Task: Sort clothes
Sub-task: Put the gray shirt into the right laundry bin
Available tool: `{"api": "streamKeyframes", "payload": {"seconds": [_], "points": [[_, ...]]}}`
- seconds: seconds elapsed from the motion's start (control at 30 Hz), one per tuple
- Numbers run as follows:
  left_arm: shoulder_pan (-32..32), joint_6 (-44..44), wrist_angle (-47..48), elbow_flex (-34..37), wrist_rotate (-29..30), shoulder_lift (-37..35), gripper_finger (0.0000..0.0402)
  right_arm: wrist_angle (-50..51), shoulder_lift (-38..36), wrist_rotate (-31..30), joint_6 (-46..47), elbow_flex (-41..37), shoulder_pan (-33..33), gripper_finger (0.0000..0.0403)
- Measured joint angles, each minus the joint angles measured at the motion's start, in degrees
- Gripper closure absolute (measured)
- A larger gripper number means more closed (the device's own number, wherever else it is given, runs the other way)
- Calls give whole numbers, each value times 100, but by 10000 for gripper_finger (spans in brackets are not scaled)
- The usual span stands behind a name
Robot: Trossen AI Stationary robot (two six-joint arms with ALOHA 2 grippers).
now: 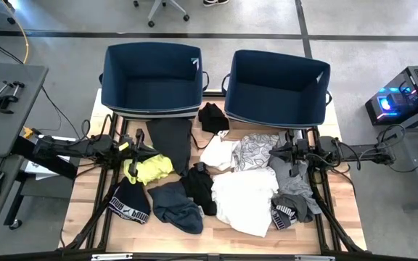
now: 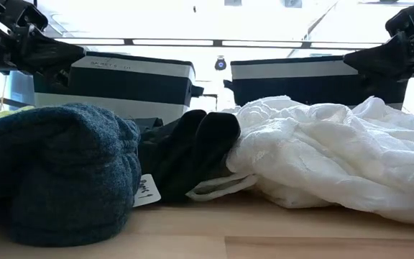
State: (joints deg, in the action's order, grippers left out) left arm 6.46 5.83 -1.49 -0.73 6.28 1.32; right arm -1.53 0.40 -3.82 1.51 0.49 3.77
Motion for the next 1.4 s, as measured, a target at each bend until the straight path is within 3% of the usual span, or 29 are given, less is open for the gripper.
{"api": "streamKeyframes", "payload": {"seconds": [0.13,0.33,0.47,0.57,0.73,0.83,1.0,1.17,1.27,1.4], "points": [[0,-3,19,0,52,0,401,-284,-7,-350,110,0,-13,402],[0,10,-8,0,71,0,401,-2028,2,-459,2633,7,-10,402],[0,6,-10,0,73,0,401,-3158,2,-73,2654,121,134,402],[0,17,-10,0,75,0,401,-2968,195,-56,2164,763,363,402],[0,284,-12,0,77,0,401,-804,1261,-63,1562,2691,701,402],[0,308,-25,0,79,0,401,1007,2152,93,2514,3931,839,402],[0,308,-236,0,79,0,401,3907,3652,1170,4560,5308,1045,402],[0,305,-363,0,79,2,401,6009,4758,2064,5684,5581,1259,402],[0,303,-452,0,78,0,401,6607,5198,2351,5736,5351,1320,393],[0,305,-451,0,78,0,401,6851,5523,2093,5715,4953,1344,383]]}}
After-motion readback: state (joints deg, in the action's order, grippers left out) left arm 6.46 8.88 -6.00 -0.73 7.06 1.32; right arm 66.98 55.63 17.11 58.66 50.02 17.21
